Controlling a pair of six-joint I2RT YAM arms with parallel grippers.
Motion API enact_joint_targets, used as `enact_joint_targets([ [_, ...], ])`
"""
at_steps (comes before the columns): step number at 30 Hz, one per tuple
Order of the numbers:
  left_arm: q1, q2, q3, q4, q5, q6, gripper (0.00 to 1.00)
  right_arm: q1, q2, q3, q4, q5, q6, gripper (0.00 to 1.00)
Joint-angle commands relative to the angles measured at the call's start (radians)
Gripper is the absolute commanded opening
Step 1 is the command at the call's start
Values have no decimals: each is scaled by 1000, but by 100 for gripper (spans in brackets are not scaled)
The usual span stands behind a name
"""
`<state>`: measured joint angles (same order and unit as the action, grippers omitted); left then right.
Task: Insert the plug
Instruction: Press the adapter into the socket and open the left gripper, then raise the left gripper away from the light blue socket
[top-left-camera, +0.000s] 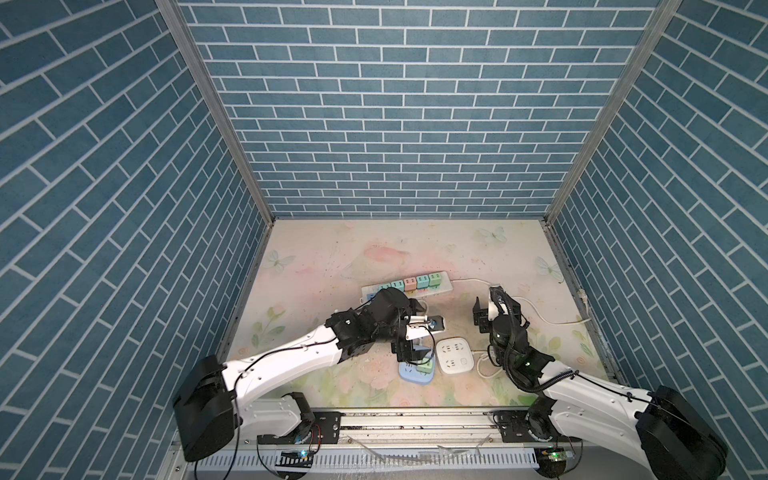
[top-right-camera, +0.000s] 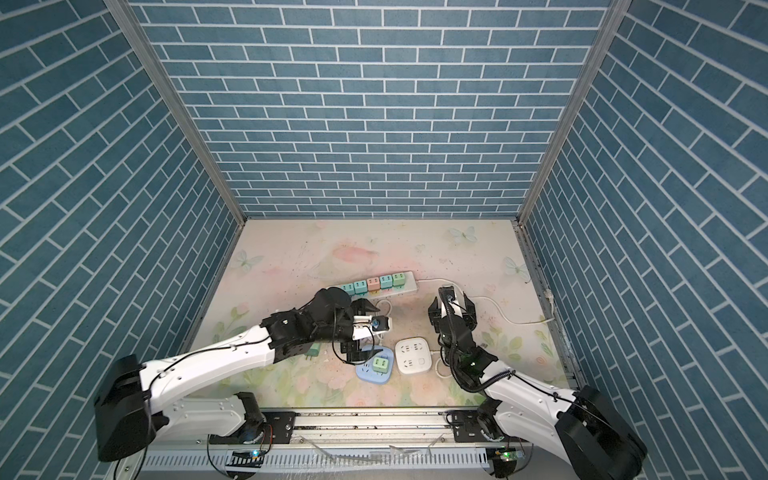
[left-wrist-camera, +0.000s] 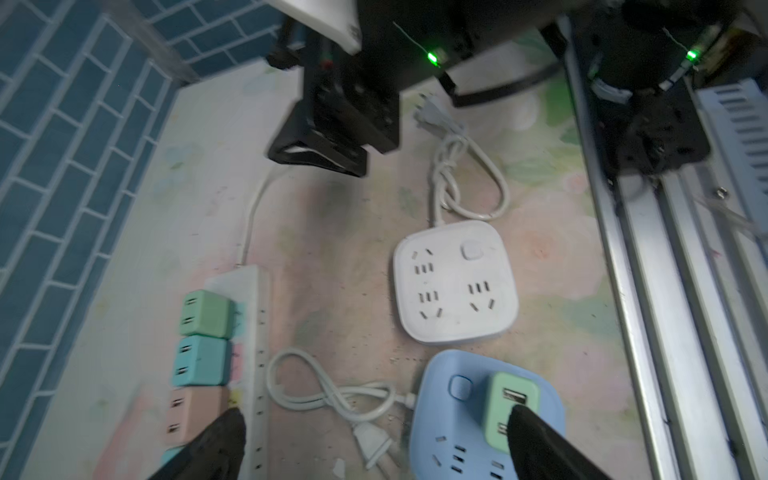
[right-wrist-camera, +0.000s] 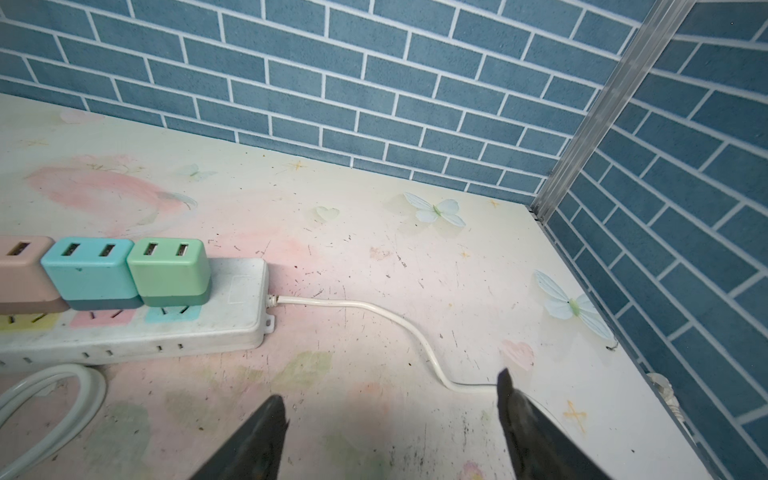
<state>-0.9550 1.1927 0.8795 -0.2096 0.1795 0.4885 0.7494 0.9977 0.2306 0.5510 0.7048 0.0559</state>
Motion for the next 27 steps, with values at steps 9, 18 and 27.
enact_joint_targets([
  [9,5,-210,-35,-28,-437,-742,100,-6,-5,9,-5,1,22,81],
  [18,74,-540,-373,-120,-680,-873,99,-5,-1,9,1,1,24,81],
  [27,114,-698,-515,-154,-806,-870,100,-4,52,148,-220,-24,64,75],
])
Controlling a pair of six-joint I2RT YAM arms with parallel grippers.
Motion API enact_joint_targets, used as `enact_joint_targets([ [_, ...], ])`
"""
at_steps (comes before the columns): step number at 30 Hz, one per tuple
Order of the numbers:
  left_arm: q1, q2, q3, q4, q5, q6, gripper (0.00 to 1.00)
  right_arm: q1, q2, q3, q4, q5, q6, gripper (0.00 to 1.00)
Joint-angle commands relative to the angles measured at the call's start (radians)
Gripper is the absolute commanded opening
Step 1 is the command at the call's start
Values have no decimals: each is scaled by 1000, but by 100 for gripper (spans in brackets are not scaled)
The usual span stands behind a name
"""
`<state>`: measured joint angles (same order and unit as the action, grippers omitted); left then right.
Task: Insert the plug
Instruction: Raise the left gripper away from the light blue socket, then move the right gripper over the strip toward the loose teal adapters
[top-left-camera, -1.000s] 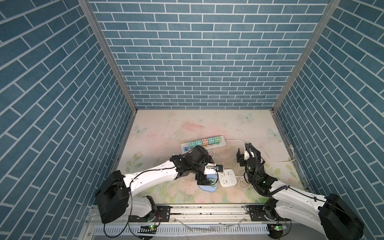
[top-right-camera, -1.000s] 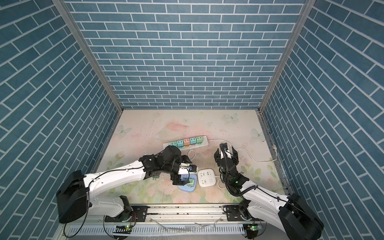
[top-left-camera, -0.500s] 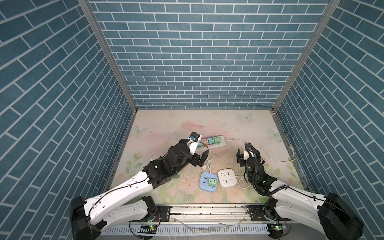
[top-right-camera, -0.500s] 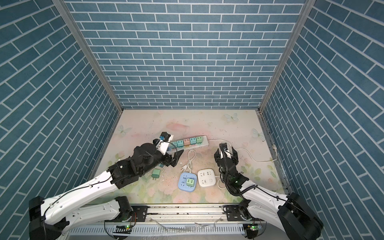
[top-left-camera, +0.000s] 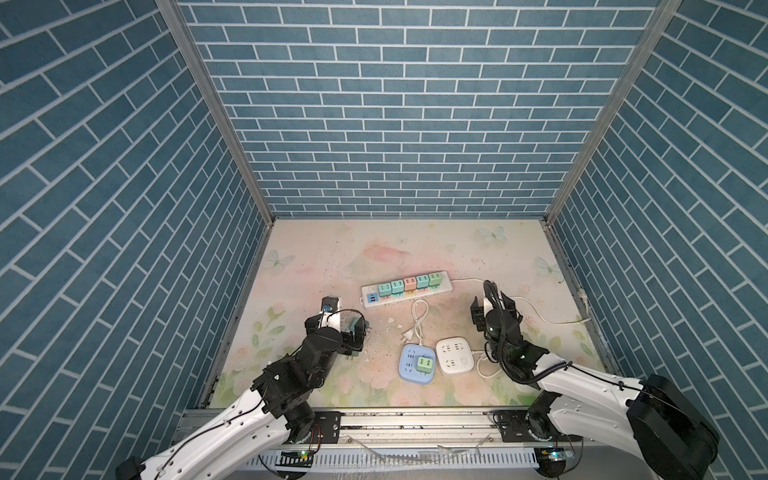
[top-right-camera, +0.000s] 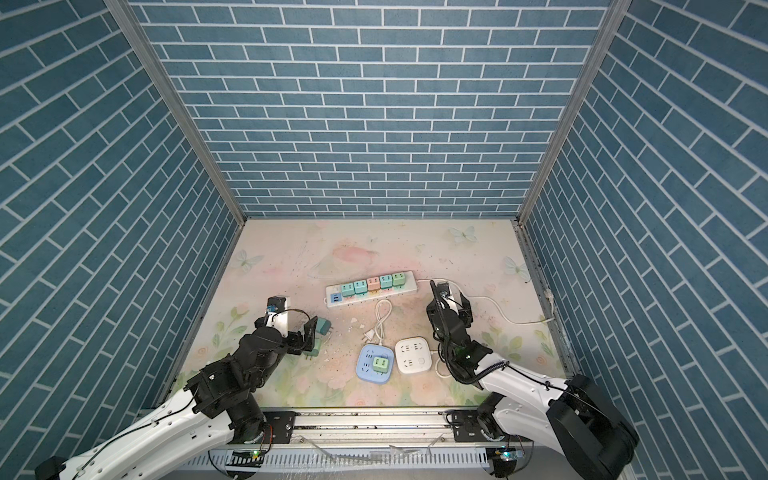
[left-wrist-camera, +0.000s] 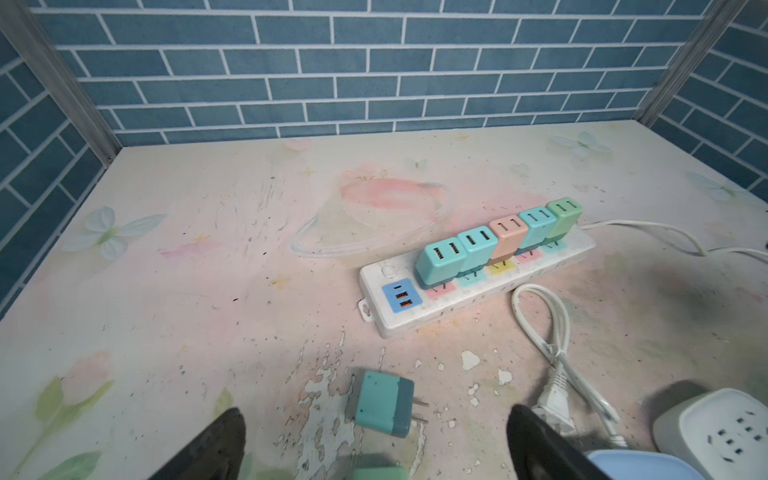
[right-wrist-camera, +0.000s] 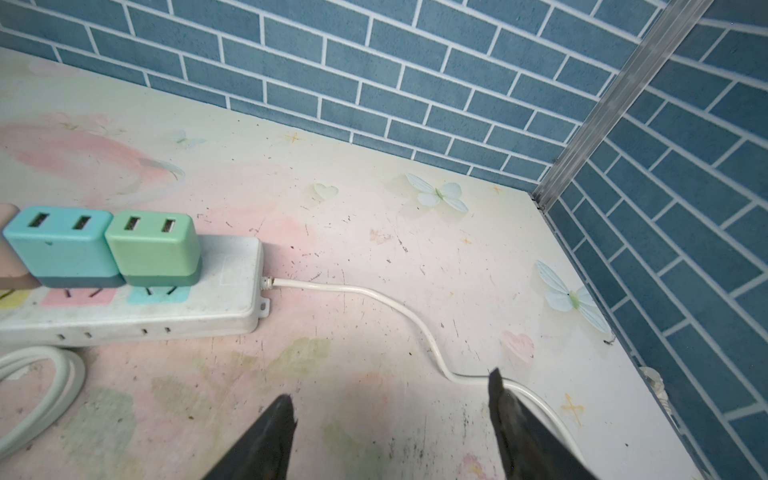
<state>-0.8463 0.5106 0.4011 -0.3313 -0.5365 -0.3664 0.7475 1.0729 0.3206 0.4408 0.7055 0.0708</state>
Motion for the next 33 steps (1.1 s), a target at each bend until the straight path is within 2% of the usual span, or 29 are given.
enact_joint_targets([
  [1,6,-19,-39,-34,-94,-21,100,-2,-41,70,-138,-48,60,75],
  [4,5,-18,-22,-56,-66,0,100,-1,-93,115,-243,-172,102,75],
  [7,6,-4,-15,-110,-144,-25,100,5,-92,167,-279,-296,135,73],
  [9,6,-11,-30,-81,-121,-3,100,22,-61,202,-296,-332,153,71],
  [11,7,-17,-37,-62,-94,15,100,54,-22,244,-319,-328,153,70],
  [15,6,-31,-31,-100,-126,-16,100,160,78,346,-374,-248,112,70],
  [18,6,-46,-31,-122,-119,-30,100,216,157,430,-425,-231,90,70],
  [25,6,-71,-33,-140,-89,-33,100,246,341,636,-589,-337,98,68],
  [33,6,-156,-50,-166,-99,-41,100,258,449,718,-626,-402,101,65],
])
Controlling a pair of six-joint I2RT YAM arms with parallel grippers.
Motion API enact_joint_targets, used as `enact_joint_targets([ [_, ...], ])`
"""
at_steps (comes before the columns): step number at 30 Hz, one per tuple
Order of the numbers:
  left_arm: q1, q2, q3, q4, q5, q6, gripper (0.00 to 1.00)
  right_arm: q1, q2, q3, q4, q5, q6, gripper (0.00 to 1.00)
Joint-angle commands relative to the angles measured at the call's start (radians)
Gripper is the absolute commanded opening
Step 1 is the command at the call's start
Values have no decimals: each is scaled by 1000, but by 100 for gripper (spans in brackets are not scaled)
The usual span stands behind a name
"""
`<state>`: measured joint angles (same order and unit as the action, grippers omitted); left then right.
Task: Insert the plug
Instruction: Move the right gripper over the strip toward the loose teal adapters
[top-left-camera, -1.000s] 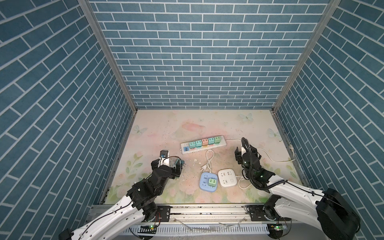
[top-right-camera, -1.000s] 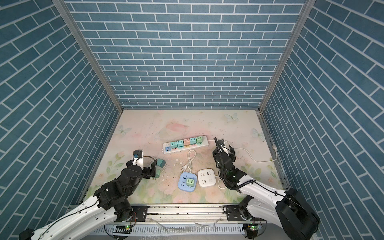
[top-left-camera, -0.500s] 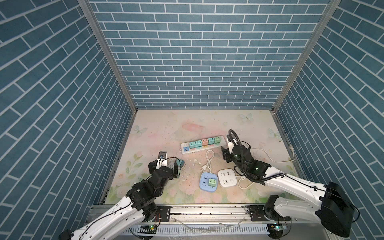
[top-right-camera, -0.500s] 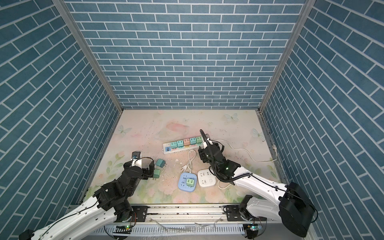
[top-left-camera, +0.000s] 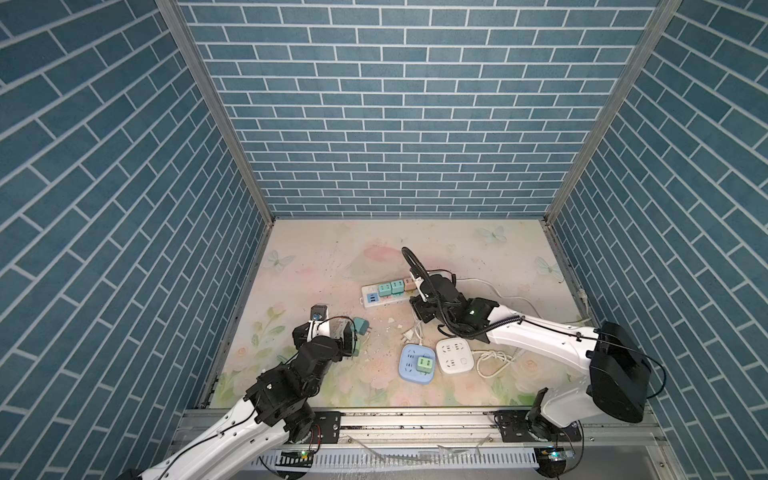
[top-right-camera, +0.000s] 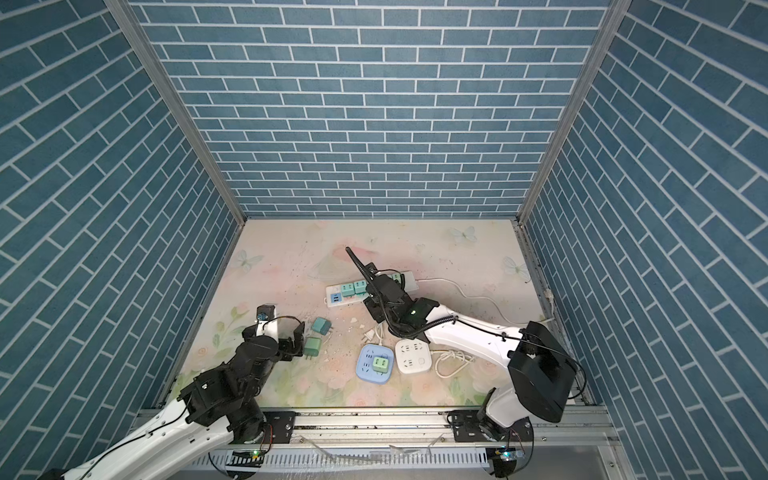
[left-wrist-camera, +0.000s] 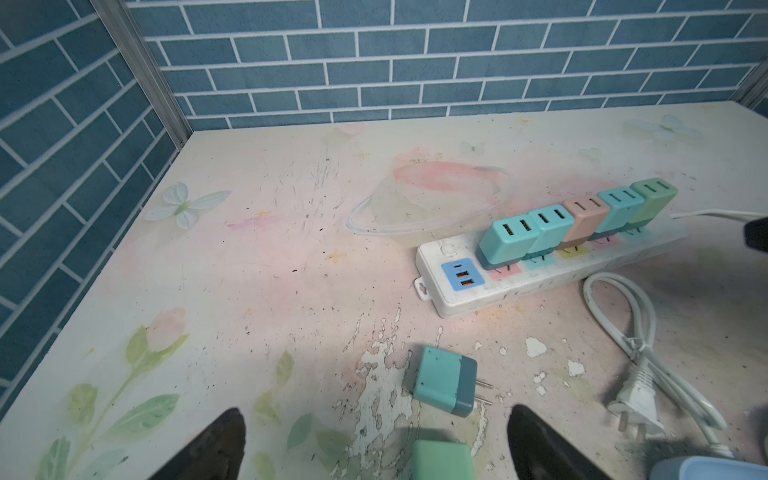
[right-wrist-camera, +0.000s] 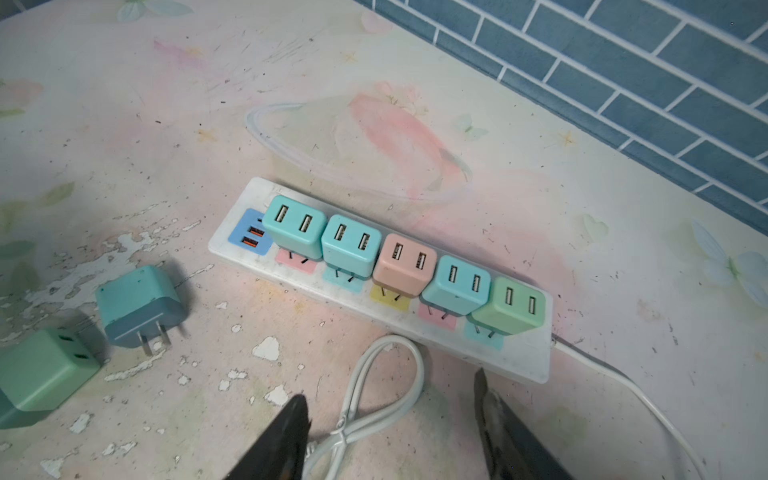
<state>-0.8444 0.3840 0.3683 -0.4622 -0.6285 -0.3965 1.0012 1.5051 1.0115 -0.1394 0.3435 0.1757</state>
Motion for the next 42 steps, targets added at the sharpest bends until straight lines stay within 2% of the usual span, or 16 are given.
enact_joint_targets([
  [1,4,-39,-18,-38,-7,-11,100,6,21,30,-47,-45,-3,65],
  [16,4,-134,-32,-71,-21,-21,100,9,132,121,-95,-90,-11,57],
  [27,4,-141,-19,-108,-58,-45,100,14,268,217,-116,-252,-56,54],
  [31,16,-137,-6,-138,-73,-71,100,37,277,231,-102,-256,-51,54],
  [33,54,-140,-1,-146,-50,-78,100,52,277,230,-72,-297,-48,53],
  [35,128,-143,-2,-147,12,-82,100,67,285,232,-56,-318,-48,52],
  [39,352,-122,-9,-125,245,-70,100,90,308,236,-28,-300,-40,51],
  [42,467,-90,-15,-105,366,-67,100,100,322,237,-8,-299,-33,51],
])
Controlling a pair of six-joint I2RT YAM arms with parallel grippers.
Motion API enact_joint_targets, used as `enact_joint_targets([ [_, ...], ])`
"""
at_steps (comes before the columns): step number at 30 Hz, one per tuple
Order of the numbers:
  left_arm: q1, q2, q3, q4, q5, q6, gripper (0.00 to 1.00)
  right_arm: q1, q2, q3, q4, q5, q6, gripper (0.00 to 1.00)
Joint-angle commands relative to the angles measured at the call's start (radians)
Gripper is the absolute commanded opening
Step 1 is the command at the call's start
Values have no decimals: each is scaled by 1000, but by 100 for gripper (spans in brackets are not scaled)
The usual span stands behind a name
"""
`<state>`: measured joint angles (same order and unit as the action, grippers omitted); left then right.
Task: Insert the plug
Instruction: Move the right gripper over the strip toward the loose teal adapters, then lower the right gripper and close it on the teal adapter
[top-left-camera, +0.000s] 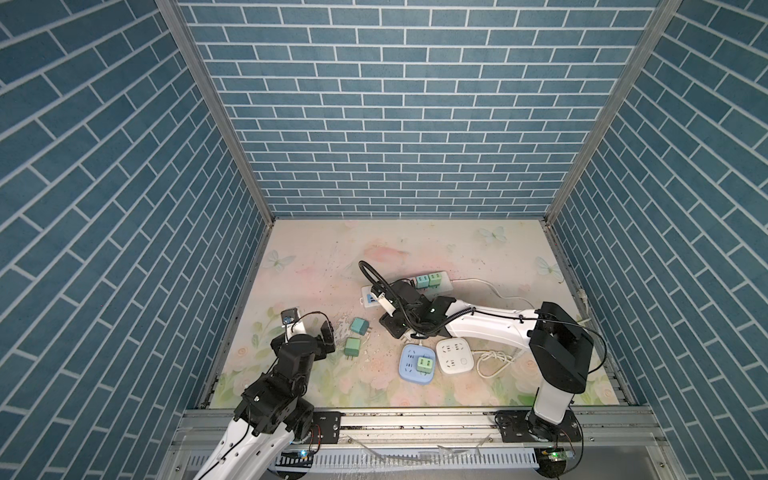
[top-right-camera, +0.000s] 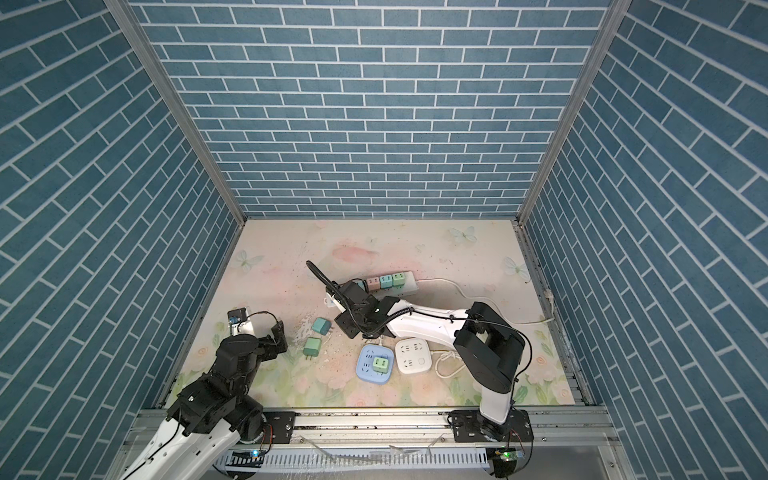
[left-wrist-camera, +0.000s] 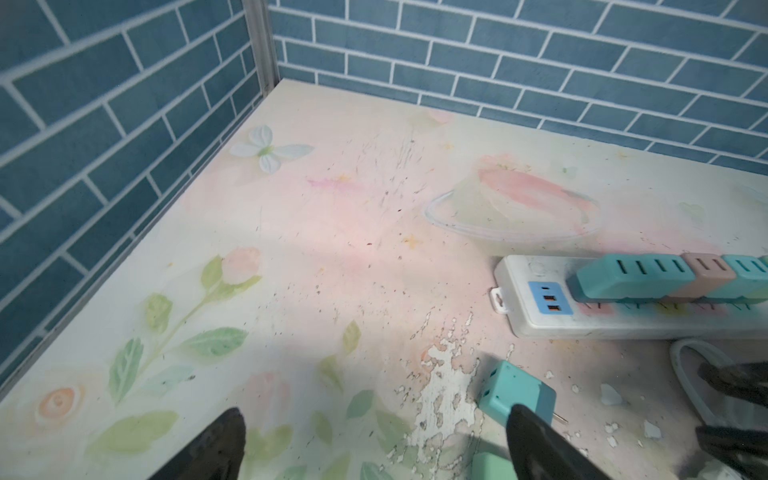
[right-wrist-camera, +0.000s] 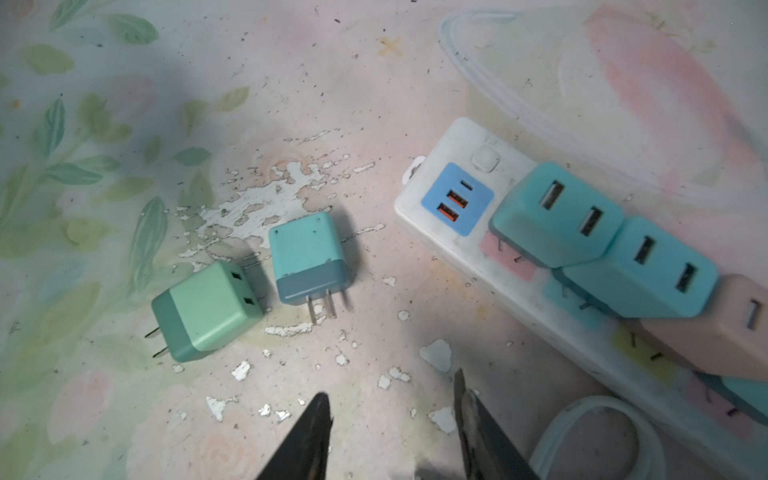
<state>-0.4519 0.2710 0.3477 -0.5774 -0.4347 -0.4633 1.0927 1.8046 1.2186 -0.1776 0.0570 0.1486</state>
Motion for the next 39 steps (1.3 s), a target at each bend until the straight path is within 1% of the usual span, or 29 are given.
enact_joint_targets([
  [1,80,30,2,17,189,4,100,13,26,32,34,-11,-4,51],
  [15,80,20,-4,21,183,2,100,36,120,90,95,-10,-6,51],
  [39,80,7,-9,18,180,-1,100,39,234,176,72,-42,-14,56],
])
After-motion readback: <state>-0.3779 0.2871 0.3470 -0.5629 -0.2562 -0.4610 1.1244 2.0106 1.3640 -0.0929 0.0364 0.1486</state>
